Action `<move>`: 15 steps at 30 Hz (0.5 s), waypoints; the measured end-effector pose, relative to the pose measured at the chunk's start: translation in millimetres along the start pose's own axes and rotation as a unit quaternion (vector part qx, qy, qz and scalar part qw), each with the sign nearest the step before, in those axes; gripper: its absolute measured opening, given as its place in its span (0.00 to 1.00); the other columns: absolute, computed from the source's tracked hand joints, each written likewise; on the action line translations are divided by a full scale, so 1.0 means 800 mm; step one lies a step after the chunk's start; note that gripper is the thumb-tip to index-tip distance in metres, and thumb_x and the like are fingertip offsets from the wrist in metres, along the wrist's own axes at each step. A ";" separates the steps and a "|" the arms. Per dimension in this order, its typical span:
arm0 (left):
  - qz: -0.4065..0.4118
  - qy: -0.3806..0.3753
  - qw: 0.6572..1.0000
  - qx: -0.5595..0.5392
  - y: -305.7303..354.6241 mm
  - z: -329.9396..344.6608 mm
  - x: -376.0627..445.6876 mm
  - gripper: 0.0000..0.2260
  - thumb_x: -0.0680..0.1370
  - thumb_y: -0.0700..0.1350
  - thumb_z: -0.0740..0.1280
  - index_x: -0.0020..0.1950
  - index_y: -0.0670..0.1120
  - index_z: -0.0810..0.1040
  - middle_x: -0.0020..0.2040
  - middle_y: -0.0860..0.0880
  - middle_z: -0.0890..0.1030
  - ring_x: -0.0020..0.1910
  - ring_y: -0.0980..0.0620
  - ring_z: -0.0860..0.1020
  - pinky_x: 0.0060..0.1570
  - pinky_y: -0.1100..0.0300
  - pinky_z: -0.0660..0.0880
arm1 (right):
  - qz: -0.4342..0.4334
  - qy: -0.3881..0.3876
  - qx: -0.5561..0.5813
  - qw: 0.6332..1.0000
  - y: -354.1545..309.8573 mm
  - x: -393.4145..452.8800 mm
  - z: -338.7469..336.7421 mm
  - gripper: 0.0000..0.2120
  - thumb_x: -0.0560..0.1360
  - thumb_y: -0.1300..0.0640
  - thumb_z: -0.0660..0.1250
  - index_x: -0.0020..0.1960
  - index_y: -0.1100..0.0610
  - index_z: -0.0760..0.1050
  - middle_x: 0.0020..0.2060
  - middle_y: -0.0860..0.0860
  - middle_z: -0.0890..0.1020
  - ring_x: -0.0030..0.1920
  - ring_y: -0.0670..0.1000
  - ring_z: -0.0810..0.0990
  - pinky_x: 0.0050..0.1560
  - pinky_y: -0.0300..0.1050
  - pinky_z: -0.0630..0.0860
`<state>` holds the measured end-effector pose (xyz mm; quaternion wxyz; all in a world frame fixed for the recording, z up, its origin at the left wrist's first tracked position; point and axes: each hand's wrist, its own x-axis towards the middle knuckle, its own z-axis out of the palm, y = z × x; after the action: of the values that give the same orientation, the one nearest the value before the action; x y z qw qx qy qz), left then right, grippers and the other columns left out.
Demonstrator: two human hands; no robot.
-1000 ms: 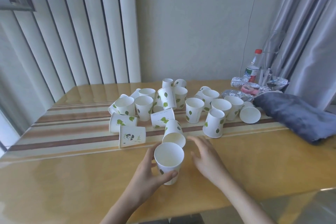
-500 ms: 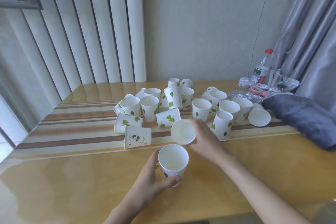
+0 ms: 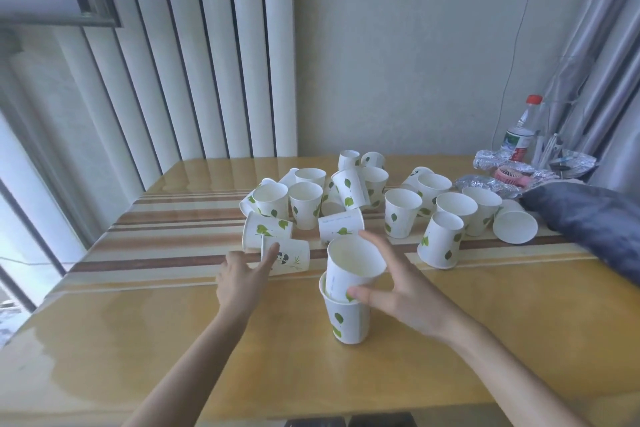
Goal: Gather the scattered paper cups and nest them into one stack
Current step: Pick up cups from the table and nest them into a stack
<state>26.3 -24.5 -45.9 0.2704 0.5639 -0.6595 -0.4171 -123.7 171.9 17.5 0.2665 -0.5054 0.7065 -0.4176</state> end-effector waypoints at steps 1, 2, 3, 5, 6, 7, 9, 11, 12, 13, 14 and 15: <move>-0.018 -0.001 1.000 0.001 -0.001 0.004 0.006 0.47 0.58 0.78 0.58 0.57 0.39 0.75 0.53 0.39 0.79 0.58 0.39 0.74 0.57 0.43 0.73 | 0.002 -0.002 -0.007 1.000 0.003 -0.001 0.004 0.37 0.69 0.46 0.70 0.73 0.39 0.54 0.71 0.40 0.60 0.71 0.40 0.56 0.69 0.40 0.56; -0.032 -0.003 0.999 0.000 -0.003 0.009 0.011 0.48 0.55 0.79 0.56 0.55 0.40 0.76 0.52 0.39 0.80 0.57 0.38 0.75 0.57 0.43 0.73 | 0.001 -0.004 -0.015 1.000 0.006 -0.002 0.007 0.37 0.71 0.48 0.70 0.73 0.40 0.53 0.71 0.40 0.59 0.71 0.40 0.55 0.69 0.40 0.55; -0.043 -0.005 0.999 0.003 -0.003 0.012 0.013 0.47 0.54 0.80 0.56 0.54 0.42 0.76 0.51 0.40 0.81 0.56 0.38 0.75 0.57 0.43 0.73 | 0.001 -0.009 -0.027 1.000 0.008 -0.002 0.009 0.37 0.72 0.50 0.69 0.74 0.42 0.53 0.70 0.40 0.58 0.71 0.40 0.54 0.70 0.39 0.55; -0.053 -0.001 0.999 0.004 -0.001 0.016 0.010 0.43 0.56 0.78 0.57 0.52 0.44 0.76 0.49 0.43 0.81 0.56 0.39 0.74 0.59 0.43 0.71 | 0.007 -0.033 -0.049 0.998 0.012 -0.003 0.012 0.37 0.73 0.50 0.69 0.74 0.46 0.52 0.69 0.37 0.56 0.71 0.39 0.52 0.72 0.40 0.53; -0.052 0.002 0.999 -0.002 -0.002 0.018 0.010 0.41 0.56 0.76 0.58 0.51 0.43 0.75 0.47 0.44 0.81 0.56 0.38 0.74 0.59 0.43 0.71 | 0.011 -0.047 -0.057 0.997 0.015 -0.003 0.015 0.38 0.72 0.47 0.69 0.75 0.46 0.51 0.68 0.36 0.55 0.71 0.38 0.51 0.72 0.40 0.52; -0.047 -0.004 0.999 -0.013 -0.002 0.018 0.010 0.40 0.57 0.76 0.58 0.49 0.42 0.75 0.43 0.45 0.80 0.56 0.36 0.74 0.59 0.42 0.71 | 0.014 -0.057 -0.065 0.996 0.018 -0.004 0.017 0.39 0.72 0.43 0.67 0.75 0.46 0.50 0.69 0.36 0.54 0.71 0.38 0.49 0.72 0.40 0.51; -0.024 -0.021 0.999 -0.034 -0.004 0.018 0.010 0.35 0.58 0.74 0.60 0.42 0.42 0.72 0.36 0.48 0.74 0.57 0.33 0.74 0.59 0.40 0.70 | 0.016 -0.055 -0.075 0.996 0.026 -0.005 0.022 0.37 0.73 0.37 0.61 0.76 0.46 0.48 0.71 0.35 0.52 0.72 0.37 0.48 0.71 0.39 0.50; -0.013 -0.027 0.998 -0.053 -0.006 0.017 0.006 0.35 0.59 0.73 0.63 0.47 0.43 0.74 0.41 0.49 0.75 0.59 0.33 0.74 0.59 0.38 0.70 | 0.017 -0.046 -0.063 0.997 0.031 -0.007 0.025 0.32 0.76 0.38 0.55 0.75 0.45 0.49 0.73 0.36 0.53 0.71 0.36 0.49 0.69 0.38 0.51; -0.014 -0.026 0.997 -0.068 -0.004 0.016 0.003 0.35 0.60 0.72 0.64 0.52 0.44 0.75 0.48 0.48 0.77 0.59 0.36 0.74 0.60 0.39 0.71 | 0.017 -0.044 -0.059 0.997 0.032 -0.008 0.027 0.29 0.77 0.40 0.54 0.75 0.45 0.50 0.73 0.36 0.54 0.70 0.36 0.51 0.69 0.37 0.51; -0.016 -0.023 0.996 -0.083 0.000 0.015 -0.003 0.32 0.62 0.69 0.65 0.53 0.46 0.75 0.54 0.47 0.77 0.60 0.39 0.73 0.60 0.43 0.71 | 0.016 -0.043 -0.061 0.997 0.032 -0.008 0.028 0.28 0.78 0.41 0.54 0.75 0.44 0.50 0.72 0.36 0.55 0.70 0.37 0.52 0.69 0.38 0.52; -0.007 -0.021 0.994 -0.105 0.001 0.015 -0.004 0.24 0.65 0.65 0.67 0.50 0.48 0.75 0.57 0.46 0.77 0.60 0.41 0.73 0.59 0.46 0.71 | 0.015 -0.045 -0.067 0.997 0.032 -0.008 0.029 0.28 0.78 0.41 0.54 0.75 0.44 0.50 0.71 0.36 0.55 0.70 0.37 0.53 0.68 0.37 0.52; 0.004 -0.026 0.991 -0.130 0.004 0.015 -0.007 0.16 0.69 0.61 0.68 0.45 0.50 0.74 0.59 0.44 0.76 0.59 0.42 0.73 0.57 0.49 0.71 | 0.014 -0.048 -0.071 0.996 0.032 -0.008 0.028 0.29 0.77 0.39 0.54 0.75 0.44 0.50 0.71 0.35 0.54 0.70 0.37 0.51 0.68 0.37 0.51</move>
<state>16.4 -16.1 -48.7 0.3255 0.5104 -0.6090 -0.5126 -115.9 174.2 -16.3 0.2692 -0.5325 0.7277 -0.3383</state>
